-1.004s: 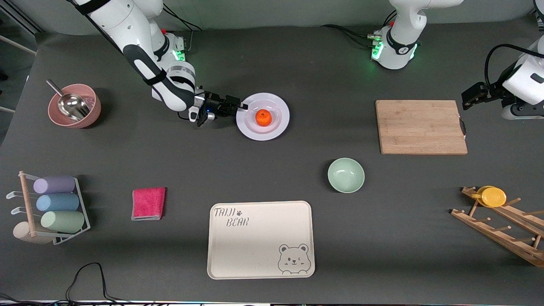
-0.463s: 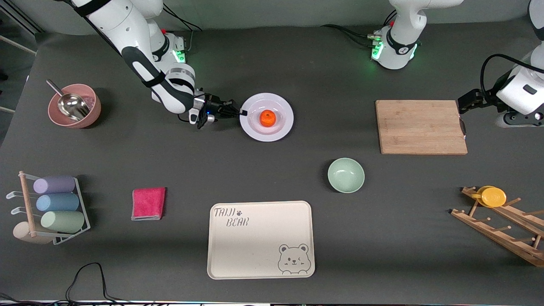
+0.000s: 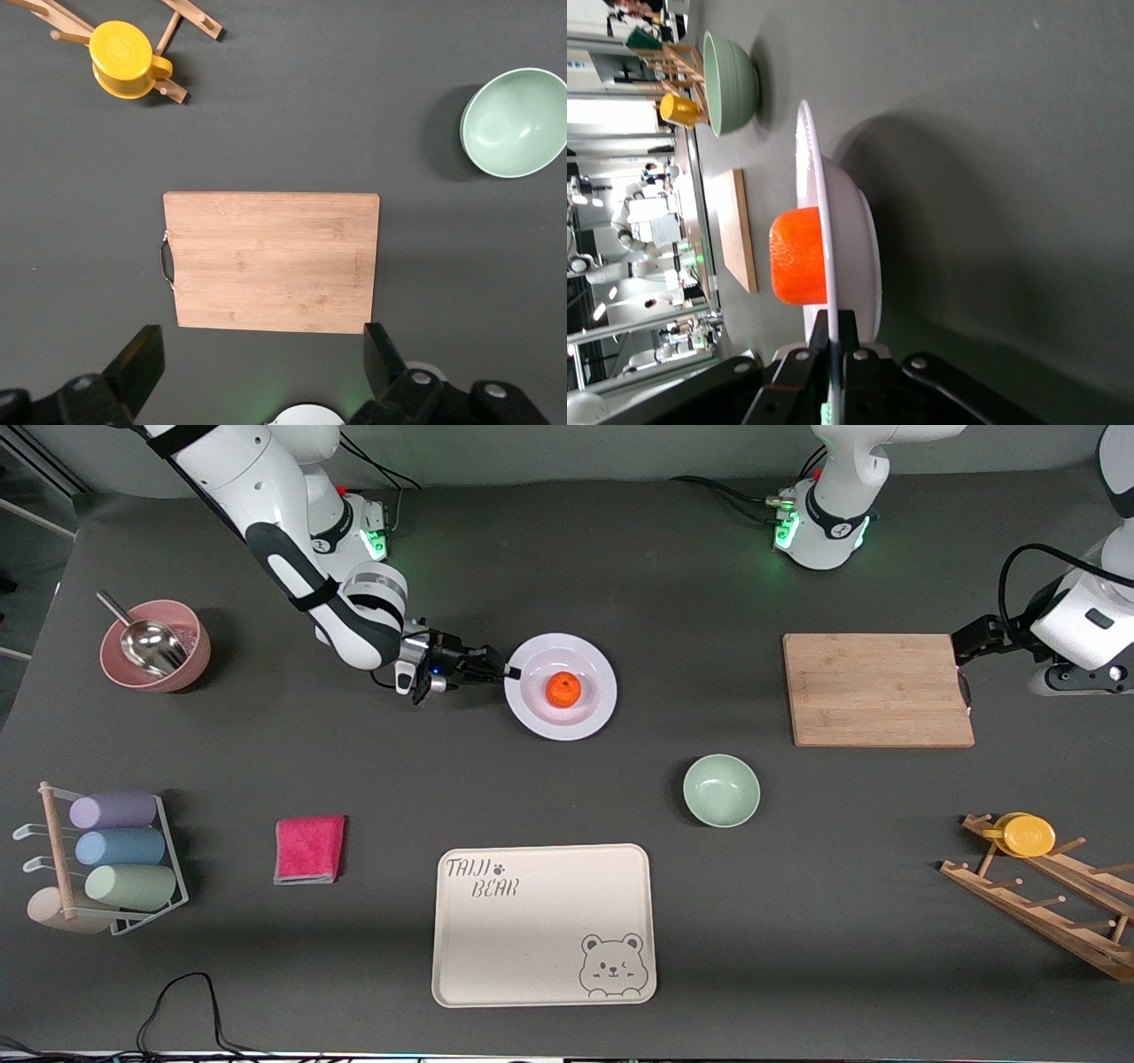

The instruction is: Place orange and plate with both arms

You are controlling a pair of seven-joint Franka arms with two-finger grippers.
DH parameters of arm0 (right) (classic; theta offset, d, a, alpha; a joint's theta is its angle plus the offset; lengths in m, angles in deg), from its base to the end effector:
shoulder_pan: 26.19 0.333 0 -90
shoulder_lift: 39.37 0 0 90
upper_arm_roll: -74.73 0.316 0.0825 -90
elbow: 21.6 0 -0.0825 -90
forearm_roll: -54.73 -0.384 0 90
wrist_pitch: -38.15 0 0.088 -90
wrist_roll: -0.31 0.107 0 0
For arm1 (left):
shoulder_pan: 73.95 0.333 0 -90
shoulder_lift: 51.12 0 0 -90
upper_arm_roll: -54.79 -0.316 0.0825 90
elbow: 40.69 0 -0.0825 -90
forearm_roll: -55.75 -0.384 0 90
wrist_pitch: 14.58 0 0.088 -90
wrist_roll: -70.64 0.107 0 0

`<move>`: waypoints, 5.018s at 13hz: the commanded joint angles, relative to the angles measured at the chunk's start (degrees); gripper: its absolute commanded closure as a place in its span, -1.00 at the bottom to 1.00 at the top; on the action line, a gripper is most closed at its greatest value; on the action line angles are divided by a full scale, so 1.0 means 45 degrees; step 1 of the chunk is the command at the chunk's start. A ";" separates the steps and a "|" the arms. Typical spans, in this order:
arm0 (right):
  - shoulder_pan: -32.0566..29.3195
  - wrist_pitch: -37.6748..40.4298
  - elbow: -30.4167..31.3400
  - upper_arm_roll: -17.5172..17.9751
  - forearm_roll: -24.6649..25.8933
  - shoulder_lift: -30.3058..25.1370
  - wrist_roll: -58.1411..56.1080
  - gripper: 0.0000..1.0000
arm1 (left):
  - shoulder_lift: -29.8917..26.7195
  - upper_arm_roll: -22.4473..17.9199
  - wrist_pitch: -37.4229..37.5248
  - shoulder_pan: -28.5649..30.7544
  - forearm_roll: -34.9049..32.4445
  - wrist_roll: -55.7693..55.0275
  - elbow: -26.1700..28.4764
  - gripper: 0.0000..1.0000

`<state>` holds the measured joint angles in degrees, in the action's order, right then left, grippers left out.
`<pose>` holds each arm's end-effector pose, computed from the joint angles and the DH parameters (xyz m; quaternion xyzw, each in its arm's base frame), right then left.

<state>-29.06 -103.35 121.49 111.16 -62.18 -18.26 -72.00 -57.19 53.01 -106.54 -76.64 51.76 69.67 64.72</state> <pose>0.3417 0.2556 0.1495 -0.8647 0.0811 -0.0072 0.4956 0.5146 -0.0003 0.5578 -0.9974 0.0031 0.0638 0.0341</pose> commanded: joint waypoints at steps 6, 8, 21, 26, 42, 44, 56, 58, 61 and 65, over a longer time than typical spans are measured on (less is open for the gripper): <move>0.0032 -0.1075 -0.1152 0.0887 -0.0270 -0.0508 0.2257 1.00 | 0.0000 -0.0055 0.0105 0.0012 0.0087 0.0178 -0.0027 -1.00; 0.0032 -0.1075 -0.1152 0.0966 -0.0270 -0.0821 0.2786 1.00 | 0.0019 -0.0074 0.0124 0.0012 0.0107 0.0178 -0.0008 -1.00; -0.0398 -0.1173 -0.7415 -0.0184 0.3588 0.1283 0.6179 1.00 | 0.0156 -0.0074 0.0085 0.0051 0.0126 0.0198 -0.0008 -1.00; -0.0378 -0.1095 -1.0988 -0.1005 0.7047 0.3703 0.8369 1.00 | 0.0175 -0.0094 0.0066 0.0070 0.0146 0.0198 0.0012 -1.00; 0.0188 0.0018 -1.6483 -0.2179 1.1956 0.9547 0.9702 1.00 | 0.0293 -0.0094 0.0085 0.0071 0.0165 0.0198 -0.0085 -1.00; 0.0208 -0.0001 -1.6465 -0.2179 1.2344 0.9607 0.9721 0.82 | 0.0313 -0.0113 0.0046 0.0090 0.0165 0.0198 -0.0028 -1.00; 0.0130 -0.0804 -1.6406 -0.2140 2.1961 0.8379 1.7249 -1.00 | 0.0274 -0.0113 -0.0052 0.0051 0.0185 0.0119 0.0012 -1.00; -0.0161 0.0597 -1.6426 -0.2139 2.3670 0.7600 1.8292 -1.00 | 0.0041 -0.0152 0.0123 0.0109 0.0165 0.0119 0.0011 -1.00; -0.0222 0.3058 -1.6270 -0.2721 2.4219 0.5902 1.8703 -1.00 | -0.0720 -0.0172 0.0241 0.0090 0.0087 0.0100 0.0225 -1.00; -0.0280 0.7175 -1.5256 -0.4381 2.5724 0.2487 1.9313 -1.00 | -0.1464 0.0507 0.0824 0.0771 0.0067 0.0100 0.0189 -1.00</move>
<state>-30.26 -77.48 46.96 95.35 51.12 2.06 13.08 -61.53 52.64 -104.52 -75.53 52.00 69.67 64.60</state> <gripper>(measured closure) 0.000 0.000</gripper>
